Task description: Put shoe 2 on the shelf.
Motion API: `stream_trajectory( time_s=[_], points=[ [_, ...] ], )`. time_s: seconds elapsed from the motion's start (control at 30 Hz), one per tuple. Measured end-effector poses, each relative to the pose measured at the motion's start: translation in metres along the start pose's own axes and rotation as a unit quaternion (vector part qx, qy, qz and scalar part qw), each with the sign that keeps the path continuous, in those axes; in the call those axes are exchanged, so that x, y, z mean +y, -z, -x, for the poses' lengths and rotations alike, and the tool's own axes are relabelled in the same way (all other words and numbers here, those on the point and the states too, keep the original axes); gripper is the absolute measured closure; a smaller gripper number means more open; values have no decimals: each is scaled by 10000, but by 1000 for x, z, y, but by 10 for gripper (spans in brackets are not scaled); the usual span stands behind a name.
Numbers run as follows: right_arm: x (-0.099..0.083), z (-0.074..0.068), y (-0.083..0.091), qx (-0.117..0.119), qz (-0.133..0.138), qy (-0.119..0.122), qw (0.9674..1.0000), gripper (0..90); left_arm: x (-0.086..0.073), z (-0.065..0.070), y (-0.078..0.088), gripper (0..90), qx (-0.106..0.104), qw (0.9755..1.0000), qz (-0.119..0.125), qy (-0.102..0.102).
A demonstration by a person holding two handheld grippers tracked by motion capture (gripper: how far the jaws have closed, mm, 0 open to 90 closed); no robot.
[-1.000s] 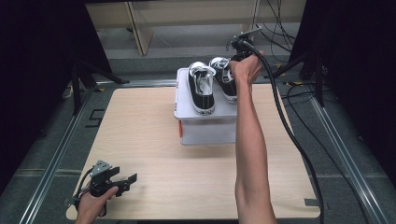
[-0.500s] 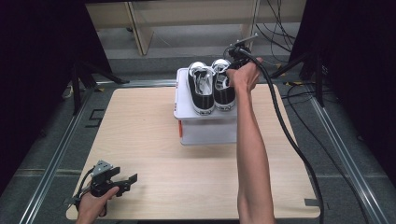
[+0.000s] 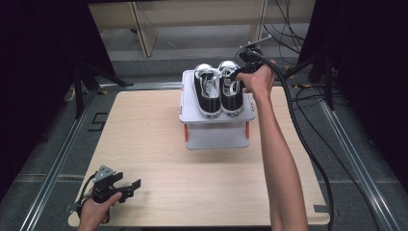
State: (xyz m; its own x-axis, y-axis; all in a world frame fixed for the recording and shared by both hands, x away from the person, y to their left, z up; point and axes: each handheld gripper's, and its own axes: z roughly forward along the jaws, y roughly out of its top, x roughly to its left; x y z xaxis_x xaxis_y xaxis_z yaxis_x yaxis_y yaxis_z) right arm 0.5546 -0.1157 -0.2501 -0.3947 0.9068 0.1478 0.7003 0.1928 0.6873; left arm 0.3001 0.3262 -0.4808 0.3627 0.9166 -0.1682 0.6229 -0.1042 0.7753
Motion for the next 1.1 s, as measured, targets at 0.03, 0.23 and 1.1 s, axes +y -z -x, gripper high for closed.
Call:
stream_trajectory(
  time_s=[0.03, 0.23, 1.1],
  points=[
    [0, 0, 0, 0, 0, 0, 10000, 536, 0, 0, 0, 155, 0, 10000, 0, 0],
    [-26, 18, 19, 564, 376, -170, 9976, 464, 0, -1, 0, 155, 11, 10000, -7, 39],
    [-146, 17, 66, 1330, 1328, 482, 9810, 348, 3, 0, -8, 156, 67, 9999, -115, -37]
  ],
)
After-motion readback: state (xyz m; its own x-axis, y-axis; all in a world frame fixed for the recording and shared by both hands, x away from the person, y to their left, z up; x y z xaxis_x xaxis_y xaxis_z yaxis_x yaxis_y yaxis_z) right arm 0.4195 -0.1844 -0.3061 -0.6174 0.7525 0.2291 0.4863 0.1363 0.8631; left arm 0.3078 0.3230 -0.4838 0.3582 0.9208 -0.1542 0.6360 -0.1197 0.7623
